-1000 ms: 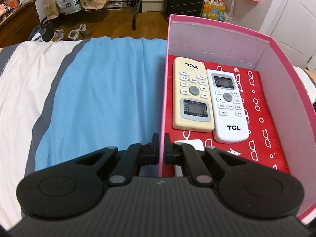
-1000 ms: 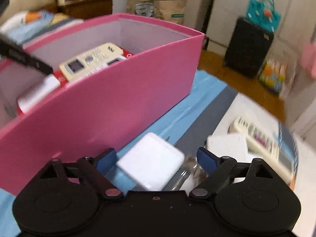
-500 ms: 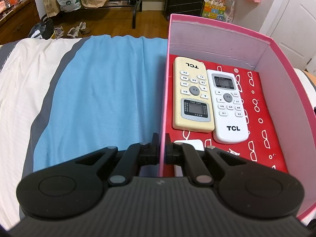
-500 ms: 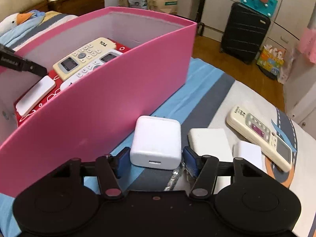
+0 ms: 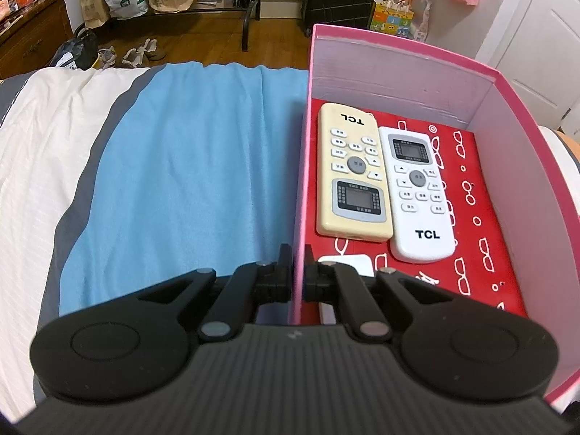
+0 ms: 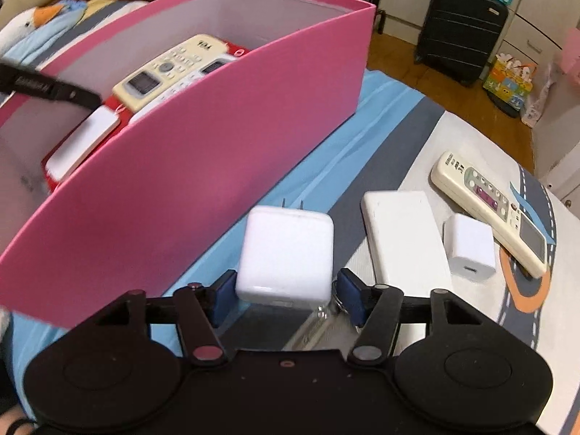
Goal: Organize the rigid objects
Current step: 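Carry the charger cube into the pink box and open the right tool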
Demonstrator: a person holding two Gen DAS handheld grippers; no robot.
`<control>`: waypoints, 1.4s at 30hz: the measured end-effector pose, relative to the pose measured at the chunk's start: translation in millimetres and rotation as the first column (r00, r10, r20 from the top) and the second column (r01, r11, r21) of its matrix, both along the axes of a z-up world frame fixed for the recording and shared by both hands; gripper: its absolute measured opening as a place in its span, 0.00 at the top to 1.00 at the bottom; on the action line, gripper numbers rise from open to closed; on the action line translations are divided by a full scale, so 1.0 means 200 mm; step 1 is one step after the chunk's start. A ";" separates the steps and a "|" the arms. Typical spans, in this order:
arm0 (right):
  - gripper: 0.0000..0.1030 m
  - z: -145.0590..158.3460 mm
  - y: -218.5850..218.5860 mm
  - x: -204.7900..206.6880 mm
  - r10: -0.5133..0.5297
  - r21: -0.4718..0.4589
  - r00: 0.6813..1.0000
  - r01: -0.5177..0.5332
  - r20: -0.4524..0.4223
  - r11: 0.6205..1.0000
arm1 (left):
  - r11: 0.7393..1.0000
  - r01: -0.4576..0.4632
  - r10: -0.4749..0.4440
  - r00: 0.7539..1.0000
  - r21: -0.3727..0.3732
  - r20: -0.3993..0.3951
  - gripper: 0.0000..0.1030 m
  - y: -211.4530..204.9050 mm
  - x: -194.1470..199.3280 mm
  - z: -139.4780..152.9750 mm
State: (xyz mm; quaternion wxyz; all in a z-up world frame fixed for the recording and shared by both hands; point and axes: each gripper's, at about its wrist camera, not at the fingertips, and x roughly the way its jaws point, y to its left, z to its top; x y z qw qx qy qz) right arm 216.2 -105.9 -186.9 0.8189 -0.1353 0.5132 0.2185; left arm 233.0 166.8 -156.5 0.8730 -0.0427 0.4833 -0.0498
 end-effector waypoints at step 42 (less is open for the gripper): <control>0.33 0.38 0.40 -0.12 -0.077 0.433 0.994 0.104 -0.080 0.895 | 1.000 -0.002 0.002 1.000 -0.006 0.002 0.97 0.01 -0.01 0.00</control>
